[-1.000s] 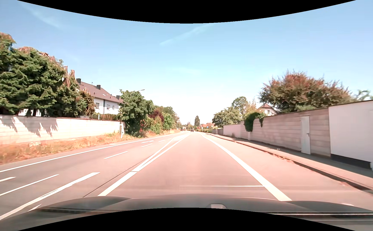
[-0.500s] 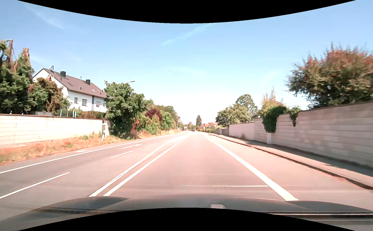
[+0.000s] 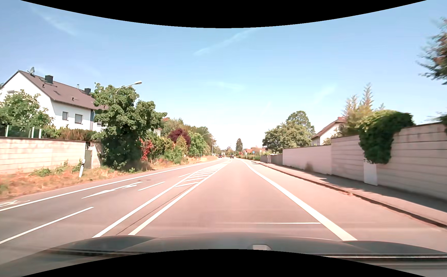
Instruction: Follow the waypoints while adhering to traffic rules and regulations
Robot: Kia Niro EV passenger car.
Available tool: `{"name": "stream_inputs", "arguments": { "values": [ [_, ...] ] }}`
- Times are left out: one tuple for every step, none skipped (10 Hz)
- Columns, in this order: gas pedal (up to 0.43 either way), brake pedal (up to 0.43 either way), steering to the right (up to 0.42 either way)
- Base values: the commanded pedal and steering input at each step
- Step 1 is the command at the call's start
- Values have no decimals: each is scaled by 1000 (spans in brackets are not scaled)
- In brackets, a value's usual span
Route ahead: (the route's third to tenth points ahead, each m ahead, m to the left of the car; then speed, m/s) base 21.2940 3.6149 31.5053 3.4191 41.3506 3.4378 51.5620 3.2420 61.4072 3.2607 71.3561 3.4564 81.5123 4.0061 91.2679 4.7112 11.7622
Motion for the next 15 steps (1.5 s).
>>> {"name": "stream_inputs", "arguments": {
  "values": [
    [59, 0, -5],
    [59, 0, -5],
    [59, 0, -5],
    [59, 0, -5],
    [59, 0, -5],
    [59, 0, -5],
    [59, 0, -5],
    [59, 0, -5],
    [59, 0, -5],
    [59, 0, -5],
    [59, 0, -5],
    [59, 0, -5],
    [59, 0, -4],
    [59, 0, -4],
    [59, 0, -1]
  ]
}}
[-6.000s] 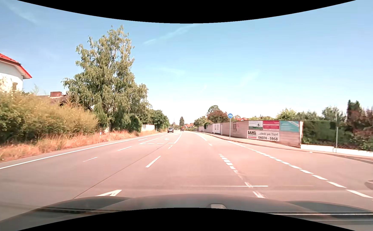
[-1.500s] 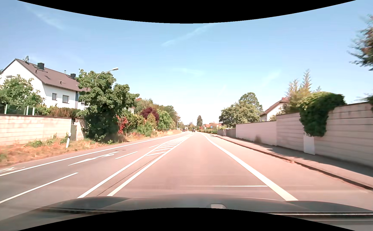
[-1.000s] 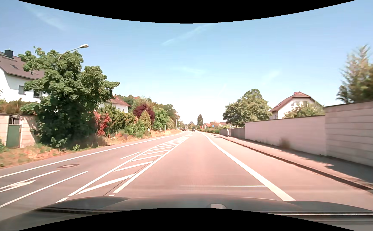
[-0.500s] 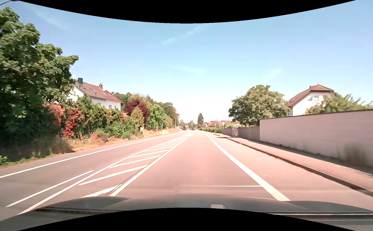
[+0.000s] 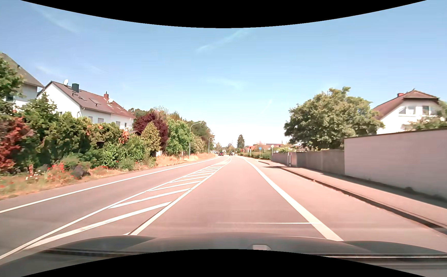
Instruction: Follow the waypoints while adhering to traffic rules and regulations
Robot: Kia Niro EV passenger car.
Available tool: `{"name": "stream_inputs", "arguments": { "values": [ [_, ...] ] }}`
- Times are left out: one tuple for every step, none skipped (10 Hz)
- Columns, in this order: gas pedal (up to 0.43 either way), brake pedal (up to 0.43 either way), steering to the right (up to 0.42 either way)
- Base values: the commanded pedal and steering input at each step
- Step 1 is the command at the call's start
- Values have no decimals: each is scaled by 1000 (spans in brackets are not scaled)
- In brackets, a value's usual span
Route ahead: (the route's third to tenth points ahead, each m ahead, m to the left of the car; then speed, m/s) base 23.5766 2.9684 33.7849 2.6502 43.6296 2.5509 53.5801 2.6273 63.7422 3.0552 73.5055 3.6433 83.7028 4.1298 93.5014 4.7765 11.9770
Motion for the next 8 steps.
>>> {"name": "stream_inputs", "arguments": {
  "values": [
    [59, 0, 0],
    [59, 0, 0],
    [59, 0, 0],
    [47, 0, 0],
    [47, 0, 0],
    [47, 0, 0],
    [47, 0, 0],
    [47, 0, 0]
  ]
}}
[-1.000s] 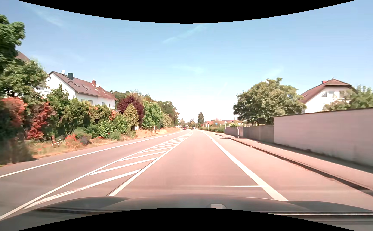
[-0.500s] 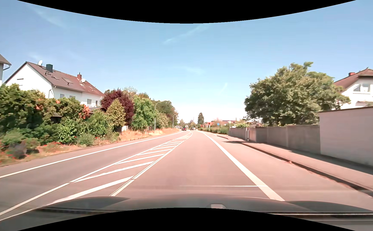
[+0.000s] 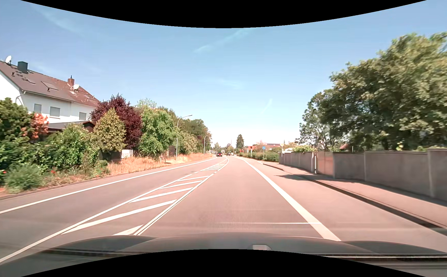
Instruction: Follow the waypoints while adhering to traffic rules and regulations
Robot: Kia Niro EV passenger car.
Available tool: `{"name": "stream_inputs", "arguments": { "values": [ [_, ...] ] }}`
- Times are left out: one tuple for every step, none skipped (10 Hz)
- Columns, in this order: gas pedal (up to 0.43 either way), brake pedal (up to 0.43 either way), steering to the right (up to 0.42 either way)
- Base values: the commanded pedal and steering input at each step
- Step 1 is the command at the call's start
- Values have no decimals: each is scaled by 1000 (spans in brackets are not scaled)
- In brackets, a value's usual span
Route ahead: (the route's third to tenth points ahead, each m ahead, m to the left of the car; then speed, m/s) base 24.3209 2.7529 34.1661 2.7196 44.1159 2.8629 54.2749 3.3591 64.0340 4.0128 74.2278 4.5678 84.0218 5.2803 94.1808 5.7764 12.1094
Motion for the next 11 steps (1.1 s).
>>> {"name": "stream_inputs", "arguments": {
  "values": [
    [39, 0, 0],
    [39, 0, -1],
    [28, 0, -2],
    [20, 0, -1],
    [20, 0, -1],
    [8, 0, -1],
    [0, 0, -1],
    [0, 0, -2],
    [0, 0, -2],
    [0, 0, -3],
    [0, 0, -5]
  ]
}}
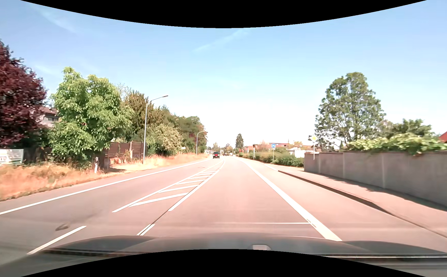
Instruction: Follow the waypoints while adhering to traffic rules and regulations
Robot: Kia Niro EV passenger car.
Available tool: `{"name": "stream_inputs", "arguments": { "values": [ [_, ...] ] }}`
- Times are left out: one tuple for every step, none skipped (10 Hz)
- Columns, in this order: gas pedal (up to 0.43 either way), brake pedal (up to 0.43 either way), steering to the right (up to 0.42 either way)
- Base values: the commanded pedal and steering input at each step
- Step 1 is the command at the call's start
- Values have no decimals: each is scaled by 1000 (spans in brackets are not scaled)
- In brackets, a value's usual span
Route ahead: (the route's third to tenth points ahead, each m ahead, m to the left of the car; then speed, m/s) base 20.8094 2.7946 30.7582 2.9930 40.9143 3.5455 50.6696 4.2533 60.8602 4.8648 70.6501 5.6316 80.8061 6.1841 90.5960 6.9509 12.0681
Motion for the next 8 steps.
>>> {"name": "stream_inputs", "arguments": {
  "values": [
    [0, 0, -6],
    [0, 0, -6],
    [0, 0, -6],
    [0, 0, -6],
    [0, 0, -6],
    [0, 0, -6],
    [0, 0, -6],
    [0, 0, -6]
  ]
}}
